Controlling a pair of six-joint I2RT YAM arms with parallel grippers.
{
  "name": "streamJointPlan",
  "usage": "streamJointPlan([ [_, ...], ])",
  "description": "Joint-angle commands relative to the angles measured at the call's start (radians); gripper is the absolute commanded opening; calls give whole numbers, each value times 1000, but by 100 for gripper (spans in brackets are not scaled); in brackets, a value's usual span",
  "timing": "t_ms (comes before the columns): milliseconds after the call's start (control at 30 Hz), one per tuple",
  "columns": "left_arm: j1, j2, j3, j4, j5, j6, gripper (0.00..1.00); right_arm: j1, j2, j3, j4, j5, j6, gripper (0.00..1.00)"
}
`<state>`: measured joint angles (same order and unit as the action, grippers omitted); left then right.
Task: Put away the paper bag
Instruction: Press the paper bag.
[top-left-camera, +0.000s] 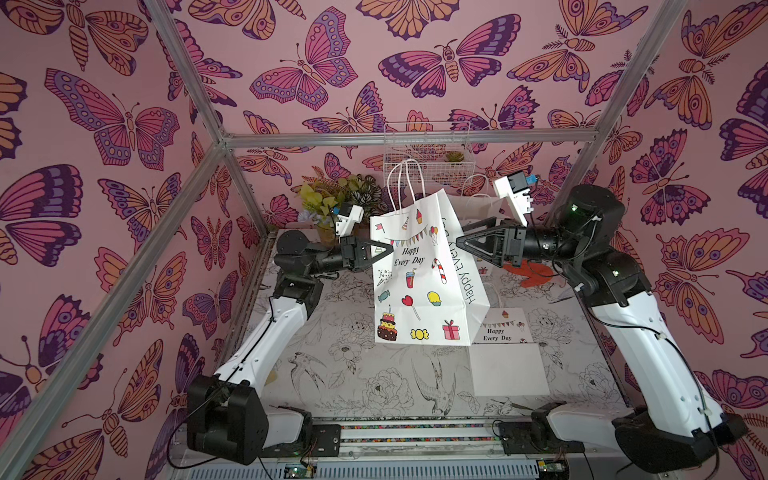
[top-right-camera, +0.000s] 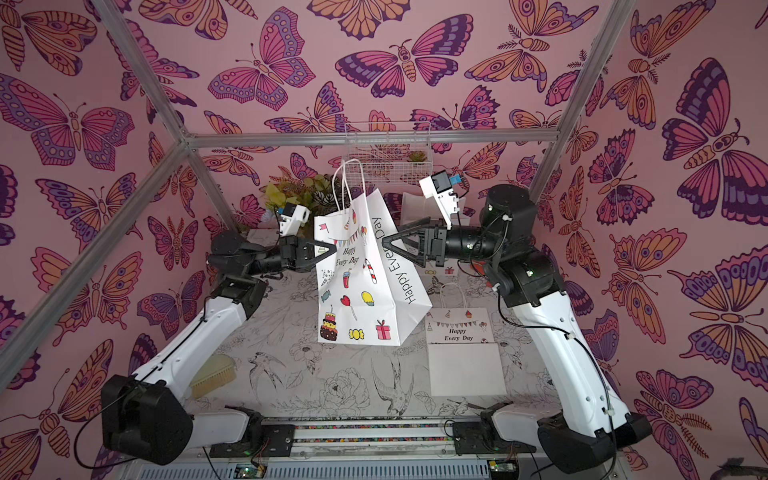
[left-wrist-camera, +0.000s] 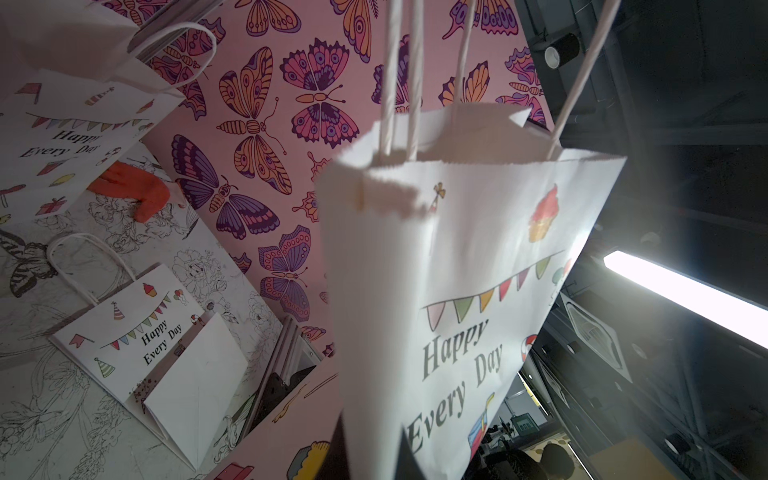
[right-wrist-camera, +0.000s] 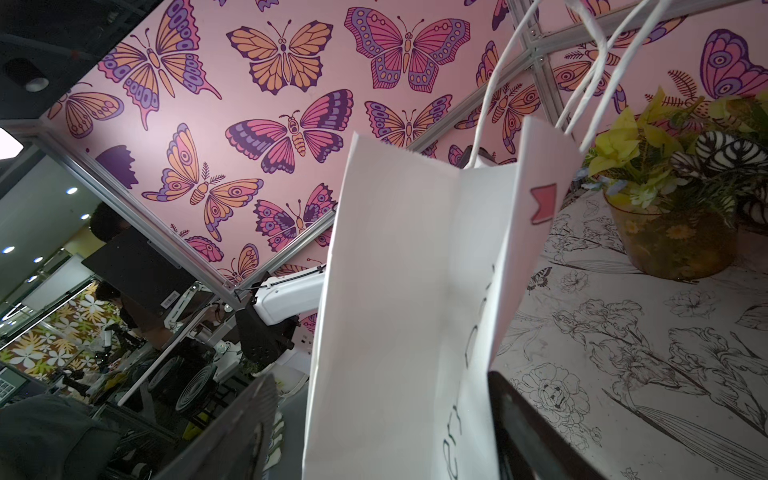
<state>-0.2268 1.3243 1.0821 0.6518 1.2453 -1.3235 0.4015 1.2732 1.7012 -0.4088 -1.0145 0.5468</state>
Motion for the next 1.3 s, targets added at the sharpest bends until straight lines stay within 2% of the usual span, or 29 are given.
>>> streamJointPlan([
  [0,5,-25,15,-122,-24,98,7,15,8,44,-37,16,-45,80],
  [100,5,-31,15,-129,-25,101,7,23,20,65,-63,24,-61,81],
  [233,6,-40,27,-182,-31,134,8,55,46,121,-184,90,-150,80],
  [433,6,-88,72,-395,-54,273,9,97,81,169,-314,212,-254,75],
  [600,7,-107,100,-508,-70,345,10,104,92,169,-312,229,-255,61],
  [900,6,-124,122,-530,-74,348,12,111,105,158,-288,233,-240,25],
  [1000,4,-128,125,-530,-66,345,14,112,98,140,-256,223,-224,21],
  [1100,2,-136,131,-529,-58,346,16,113,97,124,-221,207,-204,12],
  [1267,0,-162,139,-493,-41,342,29,112,91,96,-188,192,-186,3],
])
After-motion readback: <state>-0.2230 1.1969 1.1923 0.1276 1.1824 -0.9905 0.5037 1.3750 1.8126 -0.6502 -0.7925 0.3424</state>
